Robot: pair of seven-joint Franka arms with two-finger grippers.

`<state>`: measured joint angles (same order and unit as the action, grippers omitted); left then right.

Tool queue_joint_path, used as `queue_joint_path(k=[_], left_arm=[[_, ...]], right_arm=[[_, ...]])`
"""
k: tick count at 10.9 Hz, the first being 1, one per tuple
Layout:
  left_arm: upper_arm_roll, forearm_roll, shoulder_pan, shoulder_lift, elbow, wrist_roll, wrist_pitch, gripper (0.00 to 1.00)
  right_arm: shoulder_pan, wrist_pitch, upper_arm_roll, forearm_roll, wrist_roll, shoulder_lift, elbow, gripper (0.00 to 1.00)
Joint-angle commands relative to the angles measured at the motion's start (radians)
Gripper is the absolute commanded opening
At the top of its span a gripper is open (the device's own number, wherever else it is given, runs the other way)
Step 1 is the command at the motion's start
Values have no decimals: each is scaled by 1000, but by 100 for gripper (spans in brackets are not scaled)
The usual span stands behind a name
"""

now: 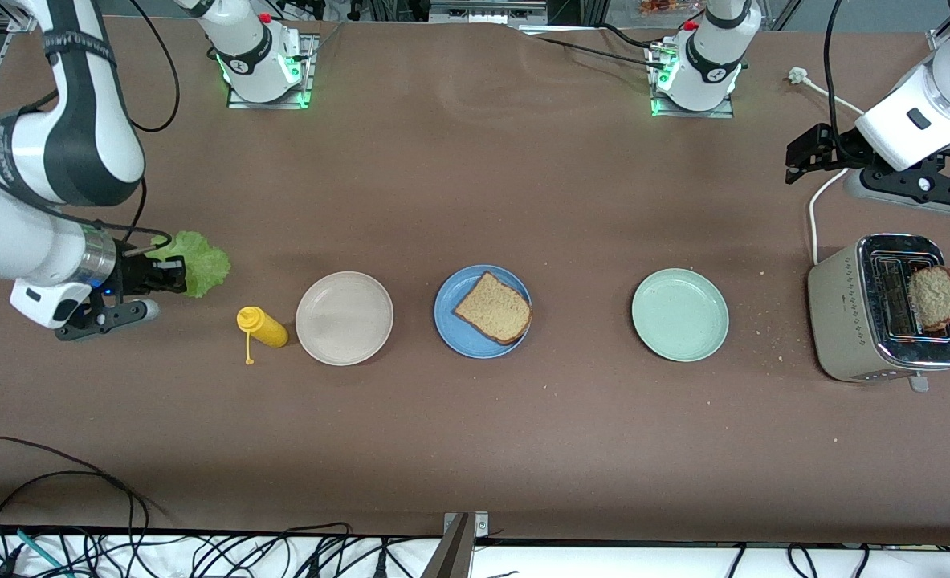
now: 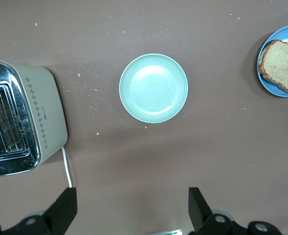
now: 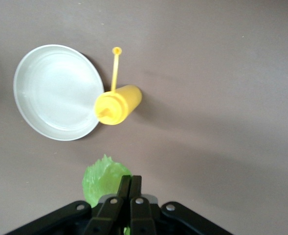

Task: Make sandwich in blue plate with both arms
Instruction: 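Lift the lettuce with the right gripper and carry it toward the blue plate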

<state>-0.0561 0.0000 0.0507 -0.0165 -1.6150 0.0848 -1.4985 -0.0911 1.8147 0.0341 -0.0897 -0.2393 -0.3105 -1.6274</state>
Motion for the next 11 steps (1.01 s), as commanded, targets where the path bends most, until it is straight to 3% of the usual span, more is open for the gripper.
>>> queue_joint_path(k=[1, 5, 11], left_arm=[[-11, 23, -9, -20, -9, -4, 9, 100], [-11, 23, -8, -19, -2, -4, 9, 100], [-10, 23, -9, -19, -2, -5, 11, 100]], right_arm=[[-117, -52, 9, -15, 153, 8, 43, 0], [-260, -43, 27, -100, 332, -89, 151, 0], [-475, 79, 27, -110, 697, -304, 345, 0]])
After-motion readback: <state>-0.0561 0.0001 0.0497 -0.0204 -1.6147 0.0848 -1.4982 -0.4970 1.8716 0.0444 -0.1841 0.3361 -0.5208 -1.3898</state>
